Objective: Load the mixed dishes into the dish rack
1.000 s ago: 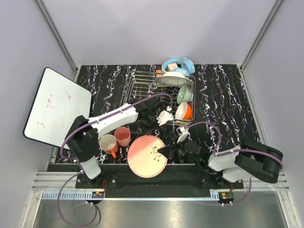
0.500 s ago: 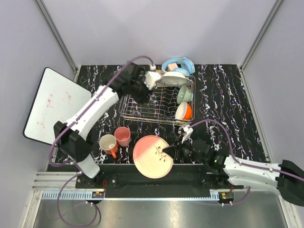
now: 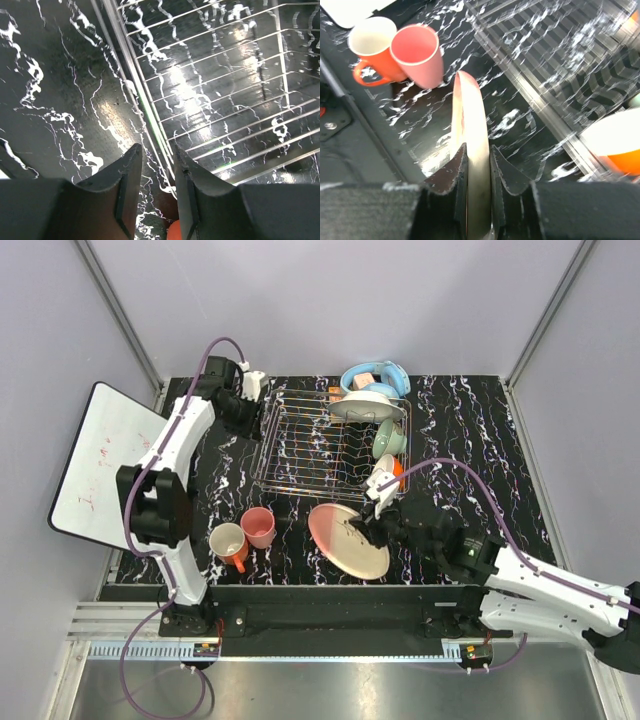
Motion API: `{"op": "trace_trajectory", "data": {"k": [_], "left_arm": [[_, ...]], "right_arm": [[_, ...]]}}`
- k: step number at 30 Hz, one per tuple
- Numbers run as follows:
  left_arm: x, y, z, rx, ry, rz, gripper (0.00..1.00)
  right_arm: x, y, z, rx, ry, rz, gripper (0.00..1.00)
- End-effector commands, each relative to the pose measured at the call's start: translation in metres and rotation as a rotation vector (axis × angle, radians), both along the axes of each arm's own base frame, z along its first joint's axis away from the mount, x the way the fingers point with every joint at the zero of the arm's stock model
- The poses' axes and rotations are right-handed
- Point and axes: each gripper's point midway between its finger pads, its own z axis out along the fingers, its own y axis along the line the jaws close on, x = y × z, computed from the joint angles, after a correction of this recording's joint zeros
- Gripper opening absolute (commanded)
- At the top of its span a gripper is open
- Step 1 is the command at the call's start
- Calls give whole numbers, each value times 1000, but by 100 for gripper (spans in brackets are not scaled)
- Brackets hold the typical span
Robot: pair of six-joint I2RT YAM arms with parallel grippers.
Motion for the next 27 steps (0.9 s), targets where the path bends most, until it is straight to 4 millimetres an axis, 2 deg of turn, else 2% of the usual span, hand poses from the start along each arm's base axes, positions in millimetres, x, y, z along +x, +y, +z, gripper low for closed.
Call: {"op": "trace_trajectory", "data": {"k": [1, 3, 4, 5, 8, 9, 12, 14, 16, 18, 22, 27], "left_arm": [[21, -6, 8, -48, -35, 26, 34], [22, -9, 1, -62, -10, 36, 34], [22, -11, -1, -72, -1, 36, 34], [22, -13, -8, -80, 20, 39, 34], [21, -17, -17, -102, 52, 38, 34], [19, -18, -21, -107, 65, 36, 34], [15, -19, -31, -105, 87, 30, 32], [10, -20, -37, -107, 103, 18, 26], [2, -22, -42, -117, 120, -2, 10], [-3, -25, -44, -113, 123, -27, 7], [-21, -31, -53, -90, 142, -74, 7], [-45, -35, -60, -69, 157, -120, 7]], "right_arm": [[22, 8, 85, 17, -259, 9, 0], [29, 12, 89, -45, -308, 22, 0], [33, 13, 105, -40, -339, 17, 0], [36, 14, 109, -78, -379, 30, 0], [49, 21, 136, -120, -461, 32, 0], [54, 26, 151, -117, -486, 34, 0], [72, 31, 174, -153, -550, 34, 0], [85, 28, 182, -184, -582, 35, 0], [98, 31, 196, -189, -604, 36, 0], [117, 28, 204, -212, -621, 32, 0], [142, 28, 201, -257, -632, 49, 0], [167, 31, 173, -381, -628, 97, 0]]}}
